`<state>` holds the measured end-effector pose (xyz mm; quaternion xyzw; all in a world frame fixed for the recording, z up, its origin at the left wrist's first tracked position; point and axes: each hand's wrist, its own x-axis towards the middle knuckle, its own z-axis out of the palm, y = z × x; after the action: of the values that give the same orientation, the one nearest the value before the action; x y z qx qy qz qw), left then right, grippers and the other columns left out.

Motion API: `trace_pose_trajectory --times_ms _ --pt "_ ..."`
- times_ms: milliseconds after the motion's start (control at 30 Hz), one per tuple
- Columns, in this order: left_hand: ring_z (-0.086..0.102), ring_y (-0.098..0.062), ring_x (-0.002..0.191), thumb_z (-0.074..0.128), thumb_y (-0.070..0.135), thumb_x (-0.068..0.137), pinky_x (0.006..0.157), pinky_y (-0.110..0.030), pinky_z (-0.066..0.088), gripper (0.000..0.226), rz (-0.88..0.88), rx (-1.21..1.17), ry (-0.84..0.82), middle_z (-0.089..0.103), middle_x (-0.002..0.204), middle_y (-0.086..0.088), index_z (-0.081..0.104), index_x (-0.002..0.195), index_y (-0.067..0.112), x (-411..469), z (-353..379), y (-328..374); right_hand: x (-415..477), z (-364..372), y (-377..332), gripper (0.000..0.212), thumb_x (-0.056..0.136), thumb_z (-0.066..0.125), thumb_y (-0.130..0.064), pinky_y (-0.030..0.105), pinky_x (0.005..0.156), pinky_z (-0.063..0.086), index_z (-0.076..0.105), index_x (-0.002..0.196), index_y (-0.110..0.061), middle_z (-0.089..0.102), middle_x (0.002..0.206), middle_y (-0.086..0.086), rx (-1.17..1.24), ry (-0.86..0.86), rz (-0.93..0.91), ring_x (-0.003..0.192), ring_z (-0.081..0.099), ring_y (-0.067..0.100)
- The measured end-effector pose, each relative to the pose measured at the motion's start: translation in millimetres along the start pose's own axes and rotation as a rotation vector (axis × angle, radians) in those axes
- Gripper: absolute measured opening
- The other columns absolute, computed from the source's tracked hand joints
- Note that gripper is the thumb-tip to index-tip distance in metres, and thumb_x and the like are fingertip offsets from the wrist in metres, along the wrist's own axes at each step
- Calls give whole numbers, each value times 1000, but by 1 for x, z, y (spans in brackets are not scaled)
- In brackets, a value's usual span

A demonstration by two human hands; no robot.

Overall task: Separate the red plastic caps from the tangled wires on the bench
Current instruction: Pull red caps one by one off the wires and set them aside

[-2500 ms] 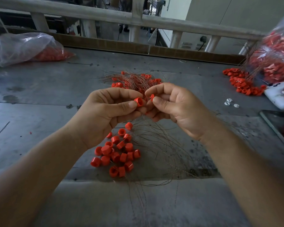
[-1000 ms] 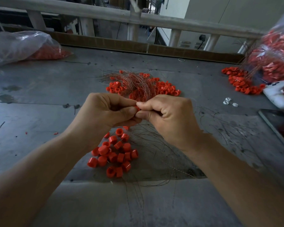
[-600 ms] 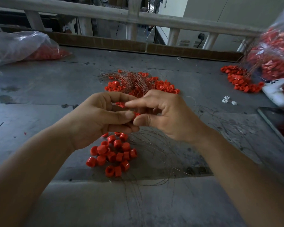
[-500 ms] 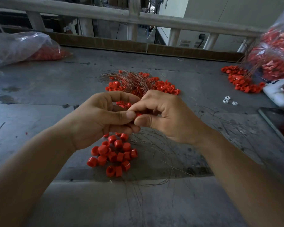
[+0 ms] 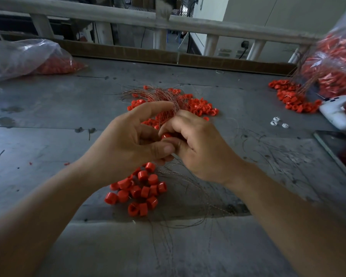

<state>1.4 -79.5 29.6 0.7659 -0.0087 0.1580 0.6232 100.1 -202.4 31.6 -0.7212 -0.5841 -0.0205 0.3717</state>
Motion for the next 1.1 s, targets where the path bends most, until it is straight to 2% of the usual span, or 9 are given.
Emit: trace_pose_trajectory --times_ms 100,267,367,467,600,767,867,967,1100 --pt "70 -15 69 66 28 61 61 -16 53 63 30 1 -14 72 78 -6 44 119 40 -2 0 1 -2 3 -1 6 79 58 2 16 65 43 62 83 1 48 82 -5 -5 59 -24 73 48 6" --pt "70 -13 67 66 31 61 62 -17 53 63 45 9 -9 72 77 -3 43 120 38 -3 1 2 -3 5 -1 9 76 58 8 21 60 46 62 80 1 50 81 -2 0 108 -66 71 51 11" --pt "70 -14 67 65 30 62 61 -17 53 62 35 -5 -13 72 76 -3 44 119 37 -3 2 3 -3 4 0 9 77 58 6 19 61 46 62 81 0 49 81 -4 -11 112 -67 71 50 8" --pt "70 -16 66 68 29 58 60 -18 53 63 20 -56 16 72 75 -3 46 117 35 -2 2 5 -2 2 3 7 81 58 0 11 65 43 63 86 0 45 80 -13 47 98 -61 73 47 -1" --pt "71 -23 71 83 22 52 62 -22 55 74 -14 -110 23 71 79 -12 50 117 33 0 -4 6 0 0 6 12 80 63 -7 8 67 38 66 90 -2 46 79 -16 139 132 -76 73 46 -5" --pt "71 -24 73 70 6 63 62 -23 55 61 -48 -268 8 72 78 -12 51 119 23 2 -12 5 1 -5 8 32 77 64 -14 10 66 42 56 108 -17 50 82 -14 193 181 -110 79 50 -1" --pt "71 -23 70 71 15 61 59 -22 55 59 -54 -247 43 72 76 -13 52 116 23 2 -12 6 1 -5 10 35 78 64 -16 9 68 43 53 111 -17 51 85 -14 227 157 -111 82 53 -4" --pt "70 -23 66 67 23 58 56 -22 54 55 -67 -237 49 72 74 -12 54 112 24 2 -11 7 2 -5 11 29 86 53 -24 14 69 46 52 114 -15 52 86 -14 262 122 -92 80 55 -2" --pt "70 -24 65 67 25 58 54 -22 54 54 -82 -256 27 72 76 -14 56 110 26 2 -10 7 2 -6 12 24 90 46 -10 18 63 49 53 111 -17 54 83 -6 299 84 -53 73 56 6"
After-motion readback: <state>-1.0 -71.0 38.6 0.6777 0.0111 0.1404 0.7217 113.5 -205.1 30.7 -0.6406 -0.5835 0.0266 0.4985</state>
